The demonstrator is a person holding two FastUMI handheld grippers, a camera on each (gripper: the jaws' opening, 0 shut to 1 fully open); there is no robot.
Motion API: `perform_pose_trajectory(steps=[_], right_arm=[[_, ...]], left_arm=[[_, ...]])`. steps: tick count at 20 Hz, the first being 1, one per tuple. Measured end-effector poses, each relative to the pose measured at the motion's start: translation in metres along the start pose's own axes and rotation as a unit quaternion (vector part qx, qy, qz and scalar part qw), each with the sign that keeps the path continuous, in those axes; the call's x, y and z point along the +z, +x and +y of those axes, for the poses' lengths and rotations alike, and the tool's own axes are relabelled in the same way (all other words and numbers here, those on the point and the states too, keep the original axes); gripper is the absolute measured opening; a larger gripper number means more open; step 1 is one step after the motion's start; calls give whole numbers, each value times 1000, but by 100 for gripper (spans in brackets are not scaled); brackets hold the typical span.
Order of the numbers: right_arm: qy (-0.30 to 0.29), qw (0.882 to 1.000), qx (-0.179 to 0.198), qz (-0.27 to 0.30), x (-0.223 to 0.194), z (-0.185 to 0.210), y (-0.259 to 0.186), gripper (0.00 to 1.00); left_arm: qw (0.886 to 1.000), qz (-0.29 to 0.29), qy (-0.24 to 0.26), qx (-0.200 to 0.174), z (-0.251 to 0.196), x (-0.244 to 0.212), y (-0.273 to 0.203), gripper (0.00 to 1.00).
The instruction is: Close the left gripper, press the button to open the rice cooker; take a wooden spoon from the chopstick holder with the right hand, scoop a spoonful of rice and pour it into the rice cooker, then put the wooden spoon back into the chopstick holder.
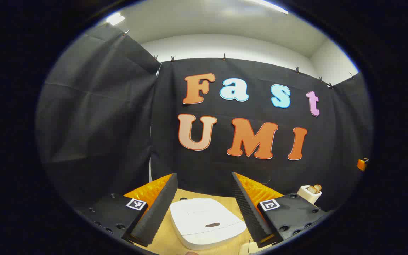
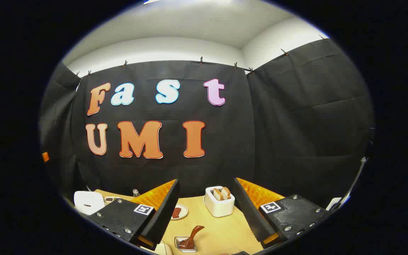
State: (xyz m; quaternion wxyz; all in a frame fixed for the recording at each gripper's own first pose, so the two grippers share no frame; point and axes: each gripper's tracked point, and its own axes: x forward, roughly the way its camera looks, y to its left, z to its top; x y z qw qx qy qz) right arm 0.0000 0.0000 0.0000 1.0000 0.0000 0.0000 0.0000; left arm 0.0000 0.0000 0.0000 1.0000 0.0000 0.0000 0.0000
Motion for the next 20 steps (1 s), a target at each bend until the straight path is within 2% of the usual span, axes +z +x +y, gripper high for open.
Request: perform_pose_trajectory(steps=[4, 8, 10, 13, 18, 20], right_arm=[[-21, 1000, 13, 2, -2, -10, -2, 94], [-36, 999, 35, 3, -6, -15, -2, 94], [-30, 999, 44, 7, -9, -17, -3, 94], [-9, 999, 52, 12, -12, -18, -7, 94], [-7, 999, 51, 8, -10, -25, -10, 94], [-3, 999, 44, 9, -12, -30, -7, 94]], left_arm=[[1000, 7, 7, 6, -23, -7, -8, 97], [1000, -4, 9, 14, -39, 4, -16, 100], [1000, -21, 8, 10, -49, 16, -19, 100], [1000, -29, 4, -9, -64, 9, -20, 100], [1000, -15, 12, -10, -65, 7, -17, 97], [1000, -8, 14, -14, -67, 4, -19, 100]])
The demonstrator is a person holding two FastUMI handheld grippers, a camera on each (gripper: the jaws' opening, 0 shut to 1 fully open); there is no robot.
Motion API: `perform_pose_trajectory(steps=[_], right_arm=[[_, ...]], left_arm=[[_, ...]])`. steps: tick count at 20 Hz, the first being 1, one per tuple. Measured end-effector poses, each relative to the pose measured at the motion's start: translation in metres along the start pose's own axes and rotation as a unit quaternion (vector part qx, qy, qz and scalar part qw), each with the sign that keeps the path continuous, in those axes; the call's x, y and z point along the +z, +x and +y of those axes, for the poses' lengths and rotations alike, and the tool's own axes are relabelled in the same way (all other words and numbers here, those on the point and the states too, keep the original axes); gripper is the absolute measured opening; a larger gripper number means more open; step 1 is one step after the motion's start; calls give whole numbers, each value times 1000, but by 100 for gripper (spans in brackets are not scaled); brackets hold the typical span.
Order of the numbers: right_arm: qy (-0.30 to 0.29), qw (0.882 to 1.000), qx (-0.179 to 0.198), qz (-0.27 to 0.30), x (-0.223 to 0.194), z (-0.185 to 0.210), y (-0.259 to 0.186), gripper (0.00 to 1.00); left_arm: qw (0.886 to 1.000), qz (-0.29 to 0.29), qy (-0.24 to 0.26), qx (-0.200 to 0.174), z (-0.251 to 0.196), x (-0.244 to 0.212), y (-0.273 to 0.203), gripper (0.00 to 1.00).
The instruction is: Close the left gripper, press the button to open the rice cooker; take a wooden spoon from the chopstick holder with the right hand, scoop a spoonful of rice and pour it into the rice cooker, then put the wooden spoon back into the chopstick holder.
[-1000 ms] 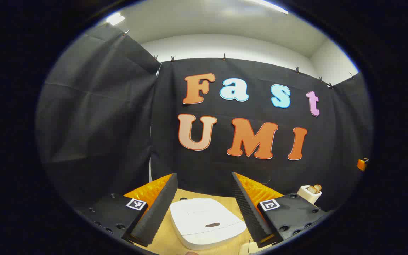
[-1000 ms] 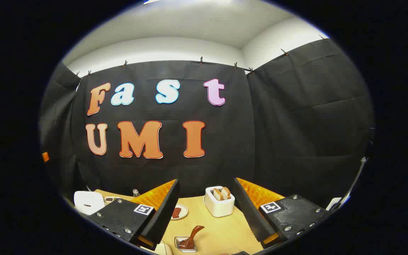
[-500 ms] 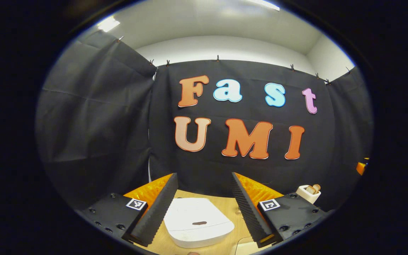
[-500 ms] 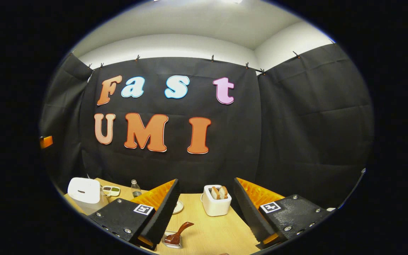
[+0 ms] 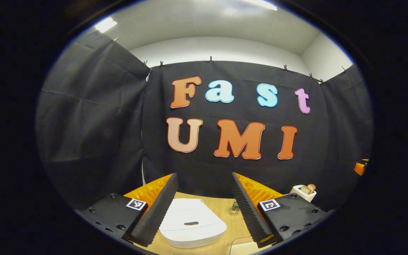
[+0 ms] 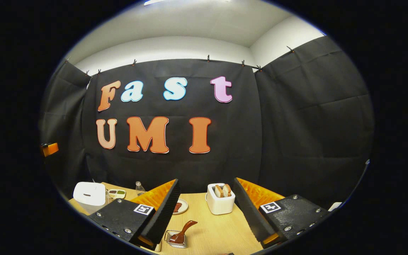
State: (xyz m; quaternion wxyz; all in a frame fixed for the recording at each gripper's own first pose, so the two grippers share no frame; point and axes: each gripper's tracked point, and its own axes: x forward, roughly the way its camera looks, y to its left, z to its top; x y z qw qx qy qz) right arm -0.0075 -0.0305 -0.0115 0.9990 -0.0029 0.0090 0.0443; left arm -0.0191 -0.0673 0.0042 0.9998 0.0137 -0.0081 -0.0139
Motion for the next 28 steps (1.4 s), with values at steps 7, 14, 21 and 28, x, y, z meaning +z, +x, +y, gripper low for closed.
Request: perform_pose_trajectory(steps=[7, 14, 21, 28], right_arm=[[-3, 1000, 9, 7, -6, 8, -1, 94], [-12, 999, 27, 18, -13, 23, 2, 94], [-14, 999, 16, 27, -22, 13, 0, 94], [-14, 998, 1, 56, -41, 2, -4, 94]], left_arm=[[1000, 18, 15, -13, -2, -9, 5, 60], [997, 51, 44, -22, -9, -38, 21, 5], [993, 109, 24, -28, 6, -98, 56, 5], [983, 178, 10, -47, 18, -191, 90, 5]])
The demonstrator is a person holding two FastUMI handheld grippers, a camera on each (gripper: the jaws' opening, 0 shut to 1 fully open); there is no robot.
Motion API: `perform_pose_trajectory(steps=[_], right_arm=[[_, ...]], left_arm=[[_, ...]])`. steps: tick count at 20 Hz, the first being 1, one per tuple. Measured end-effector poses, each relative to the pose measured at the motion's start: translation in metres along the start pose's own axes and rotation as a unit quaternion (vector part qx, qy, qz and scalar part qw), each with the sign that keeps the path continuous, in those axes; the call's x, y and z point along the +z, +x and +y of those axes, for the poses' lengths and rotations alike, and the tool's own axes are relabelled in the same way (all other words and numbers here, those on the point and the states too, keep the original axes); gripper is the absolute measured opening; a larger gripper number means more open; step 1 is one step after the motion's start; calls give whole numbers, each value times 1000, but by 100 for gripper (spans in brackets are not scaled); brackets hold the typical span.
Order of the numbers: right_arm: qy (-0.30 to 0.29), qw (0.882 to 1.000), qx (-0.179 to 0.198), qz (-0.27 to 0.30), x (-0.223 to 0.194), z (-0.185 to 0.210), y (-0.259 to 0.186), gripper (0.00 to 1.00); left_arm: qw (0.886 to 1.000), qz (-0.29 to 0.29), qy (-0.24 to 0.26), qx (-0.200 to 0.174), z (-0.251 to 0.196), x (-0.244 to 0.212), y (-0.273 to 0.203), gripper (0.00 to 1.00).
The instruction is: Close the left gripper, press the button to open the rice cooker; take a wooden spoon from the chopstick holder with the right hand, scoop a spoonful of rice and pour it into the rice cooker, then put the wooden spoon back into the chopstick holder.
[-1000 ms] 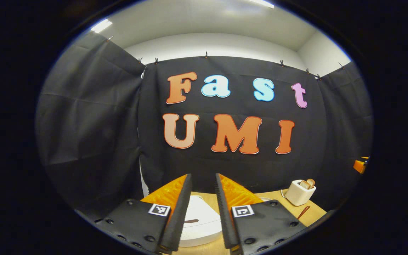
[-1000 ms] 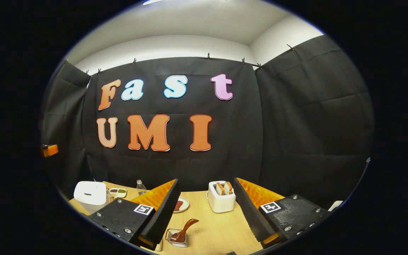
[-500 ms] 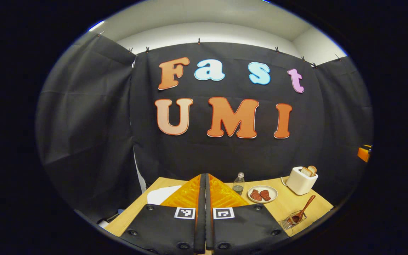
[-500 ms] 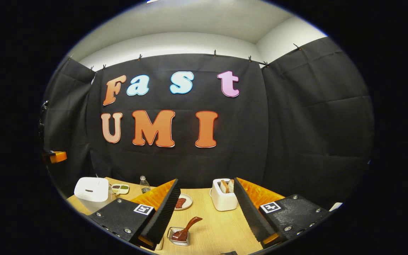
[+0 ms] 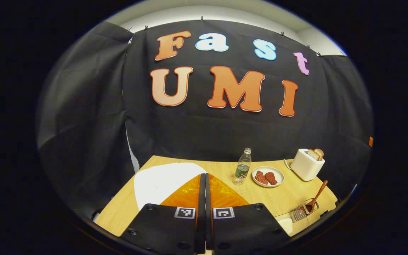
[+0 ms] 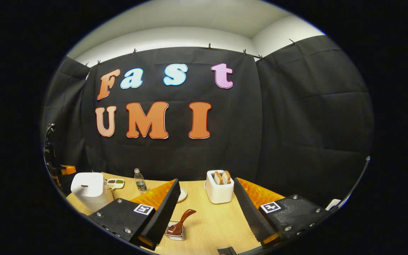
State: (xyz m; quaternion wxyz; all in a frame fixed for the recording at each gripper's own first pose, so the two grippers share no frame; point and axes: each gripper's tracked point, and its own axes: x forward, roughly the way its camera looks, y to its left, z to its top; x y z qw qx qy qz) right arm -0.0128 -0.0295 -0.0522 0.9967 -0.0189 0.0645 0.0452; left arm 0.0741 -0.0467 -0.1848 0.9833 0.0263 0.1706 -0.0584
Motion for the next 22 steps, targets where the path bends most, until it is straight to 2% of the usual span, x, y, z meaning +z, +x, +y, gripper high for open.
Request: perform_pose_trajectory(steps=[5, 12, 14, 17, 19, 22], right_arm=[[3, 1000, -9, 12, -9, -7, -4, 94], [-5, 999, -18, 26, -21, -11, -4, 94], [-8, 999, -17, 29, -26, -9, -3, 94], [-5, 999, -6, 33, -31, 0, -1, 94], [-6, 1000, 0, 31, -29, 4, -1, 94], [-11, 1000, 2, 14, -17, 5, 1, 94]], left_arm=[[999, 54, -2, 6, 8, -56, 29, 5], [996, 85, -21, 9, 18, -78, 39, 5], [992, 121, -29, 6, 18, -91, 41, 5], [993, 114, -28, 0, 19, -84, 36, 5], [994, 105, -14, 19, 23, -73, 31, 5], [998, 45, 11, 43, 22, -10, 9, 5]])
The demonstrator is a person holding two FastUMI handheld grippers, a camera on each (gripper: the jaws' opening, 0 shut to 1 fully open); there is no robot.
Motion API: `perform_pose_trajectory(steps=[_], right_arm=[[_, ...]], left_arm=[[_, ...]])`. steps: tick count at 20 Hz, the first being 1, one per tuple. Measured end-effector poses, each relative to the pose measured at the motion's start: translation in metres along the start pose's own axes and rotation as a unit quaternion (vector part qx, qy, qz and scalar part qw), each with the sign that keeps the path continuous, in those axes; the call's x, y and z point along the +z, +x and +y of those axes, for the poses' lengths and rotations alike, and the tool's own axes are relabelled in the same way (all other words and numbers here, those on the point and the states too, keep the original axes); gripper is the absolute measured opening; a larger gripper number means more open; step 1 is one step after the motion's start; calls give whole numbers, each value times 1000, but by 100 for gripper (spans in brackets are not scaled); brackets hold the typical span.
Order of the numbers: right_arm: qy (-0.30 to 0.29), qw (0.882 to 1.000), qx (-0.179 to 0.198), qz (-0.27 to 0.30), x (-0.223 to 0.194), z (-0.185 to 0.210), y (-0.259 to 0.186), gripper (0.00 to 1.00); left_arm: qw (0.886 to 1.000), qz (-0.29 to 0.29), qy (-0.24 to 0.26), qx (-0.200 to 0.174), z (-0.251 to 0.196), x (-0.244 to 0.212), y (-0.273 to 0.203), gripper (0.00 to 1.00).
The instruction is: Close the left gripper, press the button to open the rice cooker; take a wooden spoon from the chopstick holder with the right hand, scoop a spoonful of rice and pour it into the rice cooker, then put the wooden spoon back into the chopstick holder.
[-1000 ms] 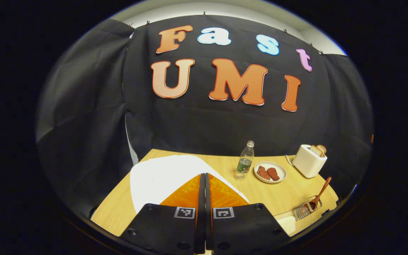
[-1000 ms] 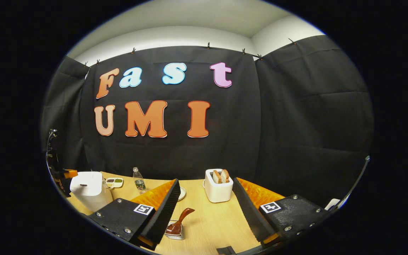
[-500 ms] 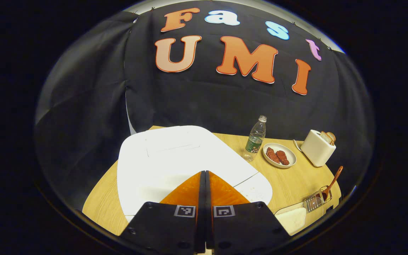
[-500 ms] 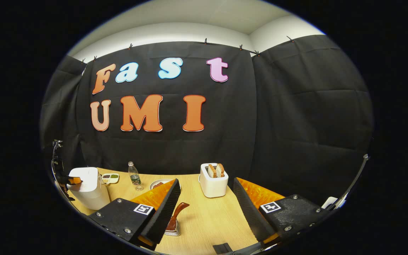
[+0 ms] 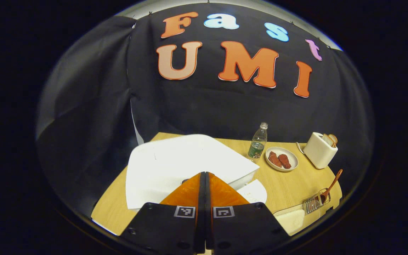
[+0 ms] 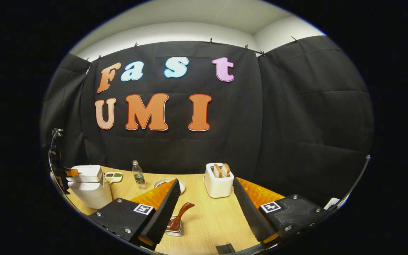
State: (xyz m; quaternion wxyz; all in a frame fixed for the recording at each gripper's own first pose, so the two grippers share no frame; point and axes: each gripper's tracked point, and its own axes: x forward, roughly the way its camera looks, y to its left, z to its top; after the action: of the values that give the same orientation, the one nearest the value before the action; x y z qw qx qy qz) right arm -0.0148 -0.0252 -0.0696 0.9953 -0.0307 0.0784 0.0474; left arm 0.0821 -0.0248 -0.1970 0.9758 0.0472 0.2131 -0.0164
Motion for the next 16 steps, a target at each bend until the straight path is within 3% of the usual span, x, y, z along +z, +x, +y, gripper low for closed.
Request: perform_pose_trajectory(steps=[6, 10, 16], right_arm=[[14, 1000, 10, -6, 1, 8, 7, 94], [17, 1000, 14, -6, -3, 9, 11, 94], [14, 1000, 24, 5, -29, 18, 28, 94]], left_arm=[[994, -110, -20, 6, 0, 104, -70, 5], [988, -151, -26, 14, 3, 126, -113, 5], [987, -160, -8, 25, 8, 128, -149, 5]])
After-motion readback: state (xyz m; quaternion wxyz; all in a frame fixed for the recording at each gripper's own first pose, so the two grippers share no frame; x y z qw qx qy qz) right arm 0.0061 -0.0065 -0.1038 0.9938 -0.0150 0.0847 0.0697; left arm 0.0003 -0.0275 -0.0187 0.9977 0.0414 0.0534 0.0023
